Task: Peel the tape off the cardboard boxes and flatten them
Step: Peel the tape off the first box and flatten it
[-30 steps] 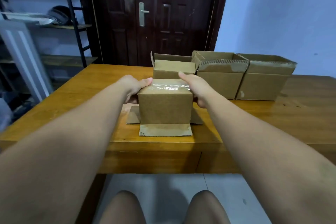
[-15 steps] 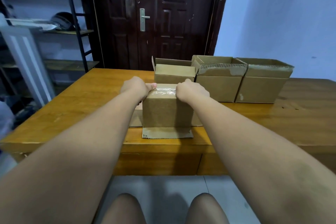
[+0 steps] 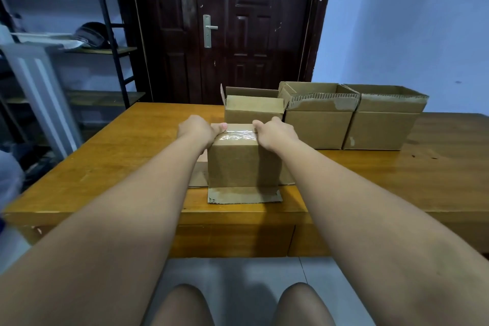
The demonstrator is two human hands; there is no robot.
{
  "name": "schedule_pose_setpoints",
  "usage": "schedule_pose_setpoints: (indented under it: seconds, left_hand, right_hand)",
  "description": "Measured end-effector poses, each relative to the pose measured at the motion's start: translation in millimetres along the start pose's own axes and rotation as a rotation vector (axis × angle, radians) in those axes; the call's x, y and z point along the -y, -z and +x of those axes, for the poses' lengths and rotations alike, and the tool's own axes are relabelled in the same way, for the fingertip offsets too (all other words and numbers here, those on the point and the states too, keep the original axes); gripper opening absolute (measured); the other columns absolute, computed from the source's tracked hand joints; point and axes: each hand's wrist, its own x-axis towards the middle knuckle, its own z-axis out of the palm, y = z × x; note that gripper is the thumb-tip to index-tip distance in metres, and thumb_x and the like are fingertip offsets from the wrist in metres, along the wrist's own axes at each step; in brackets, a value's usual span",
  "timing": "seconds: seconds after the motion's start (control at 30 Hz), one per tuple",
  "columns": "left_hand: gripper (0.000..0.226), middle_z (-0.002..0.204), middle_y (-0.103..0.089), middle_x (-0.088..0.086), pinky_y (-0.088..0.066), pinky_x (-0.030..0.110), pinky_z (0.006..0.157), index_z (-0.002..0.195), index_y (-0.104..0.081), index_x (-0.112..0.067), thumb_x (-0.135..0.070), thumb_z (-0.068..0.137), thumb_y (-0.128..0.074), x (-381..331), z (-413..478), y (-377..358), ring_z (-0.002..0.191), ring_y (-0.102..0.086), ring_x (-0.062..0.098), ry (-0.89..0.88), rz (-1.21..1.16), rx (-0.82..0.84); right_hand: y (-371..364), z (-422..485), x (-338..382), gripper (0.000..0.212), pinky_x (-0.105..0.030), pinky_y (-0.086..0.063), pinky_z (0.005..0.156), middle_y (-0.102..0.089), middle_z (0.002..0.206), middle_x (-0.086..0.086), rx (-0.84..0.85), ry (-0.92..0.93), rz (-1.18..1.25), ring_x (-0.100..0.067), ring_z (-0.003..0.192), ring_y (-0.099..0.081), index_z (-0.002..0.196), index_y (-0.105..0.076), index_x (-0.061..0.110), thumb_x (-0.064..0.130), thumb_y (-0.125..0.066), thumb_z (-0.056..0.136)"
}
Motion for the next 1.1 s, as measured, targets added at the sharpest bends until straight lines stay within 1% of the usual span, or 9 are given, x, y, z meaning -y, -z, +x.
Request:
schedule_pose_setpoints:
  seconds: [0.07, 0.13, 0.3, 0.43, 0.57, 0.73, 0.87, 0.97, 1.1]
  left_hand:
    - [0.058, 0.092, -0.063, 0.013, -0.048, 0.032, 0.066, 0.1, -0.059, 0.0, -0.056, 0.085, -0.058, 2.0, -0.3, 0.6, 0.06, -0.052, 0.021, 0.014, -0.056, 0.013]
    - [0.056, 0.09, -0.062, 0.012, -0.049, 0.032, 0.068, 0.099, -0.059, 0.0, -0.055, 0.085, -0.06, 4.1, -0.3, 0.2, 0.06, -0.051, 0.02, 0.012, -0.101, 0.003]
    - [0.055, 0.095, -0.066, 0.013, -0.054, 0.034, 0.077, 0.1, -0.061, -0.001, -0.053, 0.084, -0.062, 10.3, 2.7, -1.4, 0.069, -0.057, 0.021, 0.009, -0.201, 0.003]
    - [0.051, 0.094, -0.06, 0.011, -0.048, 0.03, 0.067, 0.099, -0.059, -0.001, -0.05, 0.086, -0.062, 11.4, 2.1, -1.7, 0.064, -0.049, 0.019, 0.026, -0.26, 0.033]
    - [0.052, 0.096, -0.061, 0.011, -0.045, 0.027, 0.059, 0.103, -0.06, -0.001, -0.05, 0.087, -0.061, 11.4, 2.5, -3.1, 0.067, -0.05, 0.019, 0.036, -0.283, 0.053]
    - [0.053, 0.103, -0.063, 0.014, -0.051, 0.035, 0.077, 0.104, -0.06, -0.001, -0.05, 0.085, -0.063, 10.8, 5.5, -5.9, 0.082, -0.057, 0.026, 0.018, -0.245, -0.003]
    - [0.053, 0.1, -0.061, 0.013, -0.041, 0.028, 0.055, 0.103, -0.059, -0.001, -0.051, 0.085, -0.063, 6.7, 1.6, -5.7, 0.078, -0.056, 0.024, 0.015, -0.155, -0.058]
    - [0.05, 0.095, -0.061, 0.012, -0.035, 0.025, 0.048, 0.096, -0.057, -0.002, -0.051, 0.085, -0.063, 4.8, -0.3, -5.7, 0.073, -0.054, 0.022, 0.018, -0.133, -0.086]
    - [0.054, 0.101, -0.064, 0.013, -0.053, 0.035, 0.076, 0.103, -0.06, 0.0, -0.05, 0.082, -0.067, 9.9, 4.8, -8.3, 0.087, -0.06, 0.027, 0.062, -0.304, -0.025]
  right_hand:
    - [1.7, -1.9, -2.6, 0.052, -0.042, -0.043, 0.092, -0.04, 0.141, -0.011, 0.001, -0.014, 0.008, -0.039, 0.123, -0.043, 0.148, -0.031, 0.023, 0.043, -0.024, 0.101]
    - [3.5, -3.6, -4.9, 0.058, -0.043, -0.042, 0.098, -0.043, 0.14, -0.013, -0.006, -0.057, 0.066, -0.038, 0.125, -0.041, 0.147, -0.03, 0.014, 0.048, -0.025, 0.101]
    - [-0.1, -2.1, -5.2, 0.063, -0.04, -0.039, 0.094, -0.047, 0.136, -0.016, -0.051, -0.076, 0.098, -0.034, 0.124, -0.039, 0.143, -0.034, 0.006, 0.051, -0.025, 0.101]
    - [0.0, -2.6, -5.6, 0.06, -0.041, -0.038, 0.097, -0.045, 0.139, -0.014, -0.051, -0.041, 0.131, -0.034, 0.126, -0.037, 0.143, -0.034, 0.004, 0.047, -0.027, 0.101]
    - [-2.5, -0.3, -7.8, 0.061, -0.044, -0.043, 0.096, -0.048, 0.136, -0.017, -0.047, -0.096, 0.208, -0.034, 0.12, -0.049, 0.142, -0.035, 0.011, 0.053, -0.031, 0.098]
    - [-1.3, -6.2, -4.1, 0.045, -0.044, -0.044, 0.094, -0.048, 0.133, -0.015, -0.124, -0.069, 0.043, -0.033, 0.119, -0.047, 0.136, -0.045, 0.016, 0.04, -0.034, 0.1]
    - [0.4, -11.7, 5.7, 0.035, -0.043, -0.047, 0.092, -0.056, 0.124, -0.013, -0.204, 0.078, -0.116, -0.031, 0.115, -0.049, 0.127, -0.055, 0.013, 0.011, -0.044, 0.094]
    - [3.5, -12.4, 12.5, 0.033, -0.037, -0.05, 0.079, -0.063, 0.113, -0.014, -0.214, 0.167, -0.169, -0.03, 0.101, -0.057, 0.12, -0.061, 0.011, 0.006, -0.044, 0.092]
    - [11.9, -12.6, 19.7, 0.026, -0.034, -0.045, 0.067, -0.063, 0.106, -0.012, -0.137, 0.237, -0.218, -0.027, 0.082, -0.053, 0.115, -0.06, 0.009, 0.005, -0.048, 0.093]
